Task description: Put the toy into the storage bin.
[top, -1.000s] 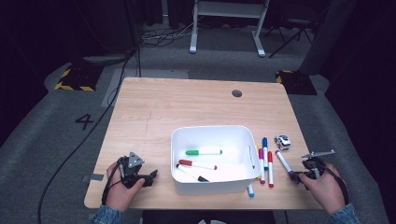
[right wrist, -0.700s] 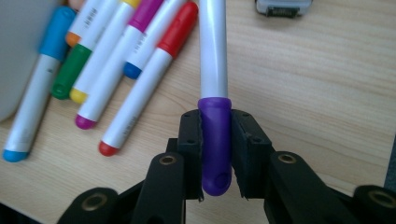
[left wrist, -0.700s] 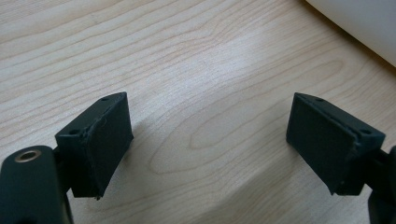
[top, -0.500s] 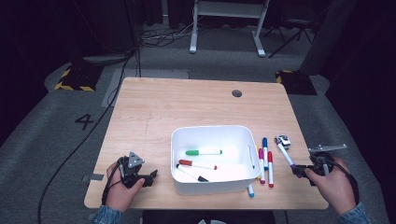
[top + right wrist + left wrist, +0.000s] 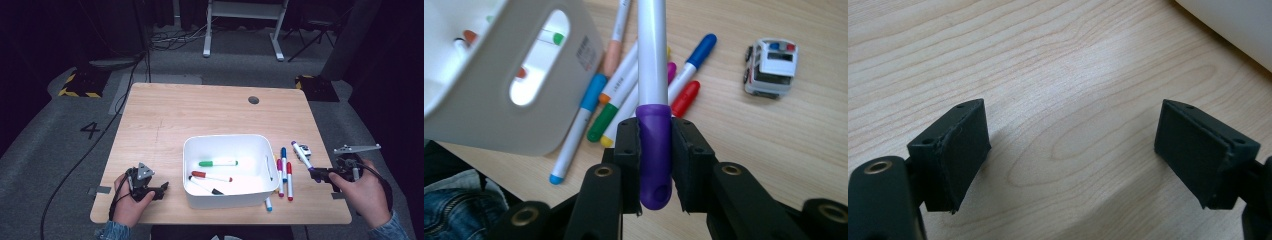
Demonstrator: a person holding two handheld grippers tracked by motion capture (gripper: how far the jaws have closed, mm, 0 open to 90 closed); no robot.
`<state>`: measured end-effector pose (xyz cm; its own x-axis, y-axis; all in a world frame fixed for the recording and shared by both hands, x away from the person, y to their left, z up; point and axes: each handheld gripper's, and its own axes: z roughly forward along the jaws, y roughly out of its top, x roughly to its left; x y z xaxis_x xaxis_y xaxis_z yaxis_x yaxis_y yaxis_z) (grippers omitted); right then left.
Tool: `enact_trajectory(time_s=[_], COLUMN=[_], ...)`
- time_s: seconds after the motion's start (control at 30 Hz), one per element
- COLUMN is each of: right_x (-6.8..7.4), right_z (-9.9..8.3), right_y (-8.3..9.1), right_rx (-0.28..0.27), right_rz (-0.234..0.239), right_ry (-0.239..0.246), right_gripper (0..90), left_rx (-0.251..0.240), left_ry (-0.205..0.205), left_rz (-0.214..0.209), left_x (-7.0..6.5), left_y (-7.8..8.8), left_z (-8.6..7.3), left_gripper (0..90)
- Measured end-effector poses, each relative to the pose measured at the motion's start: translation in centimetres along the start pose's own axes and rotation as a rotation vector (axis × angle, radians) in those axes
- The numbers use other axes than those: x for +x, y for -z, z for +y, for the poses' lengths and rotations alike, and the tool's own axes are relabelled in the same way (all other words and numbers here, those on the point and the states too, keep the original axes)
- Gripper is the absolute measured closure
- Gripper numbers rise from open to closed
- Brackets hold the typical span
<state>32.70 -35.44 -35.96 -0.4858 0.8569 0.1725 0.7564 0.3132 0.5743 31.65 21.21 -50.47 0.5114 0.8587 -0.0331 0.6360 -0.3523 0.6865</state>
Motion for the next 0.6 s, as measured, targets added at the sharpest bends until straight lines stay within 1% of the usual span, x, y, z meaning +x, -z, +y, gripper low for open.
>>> enact_trajectory(time_s=[0.17, 0.27, 0.43, 0.6], right_x=[0.9, 1.6, 3.2, 4.7], right_z=[1.3, 2.1, 3.6, 5.0], right_y=[0.5, 0.7, 0.8, 0.3], right_rx=[-0.008, -0.017, -0.021, -0.011], right_rz=[0.029, 0.07, 0.103, 0.139], right_ry=[0.031, 0.046, 0.084, 0.121], right_gripper=[75.0, 75.0, 75.0, 75.0], left_rx=[0.0, 0.001, 0.001, 0.0], left_ry=[0.0, 0.0, 0.001, 0.0], left_rz=[0.003, 0.002, 0.002, 0.003], left_x=[0.0, 0.0, 0.0, 0.0], left_y=[0.0, 0.0, 0.0, 0.0], left_z=[0.0, 0.0, 0.0, 0.0], left_gripper=[14.8, 14.7, 14.7, 14.7])
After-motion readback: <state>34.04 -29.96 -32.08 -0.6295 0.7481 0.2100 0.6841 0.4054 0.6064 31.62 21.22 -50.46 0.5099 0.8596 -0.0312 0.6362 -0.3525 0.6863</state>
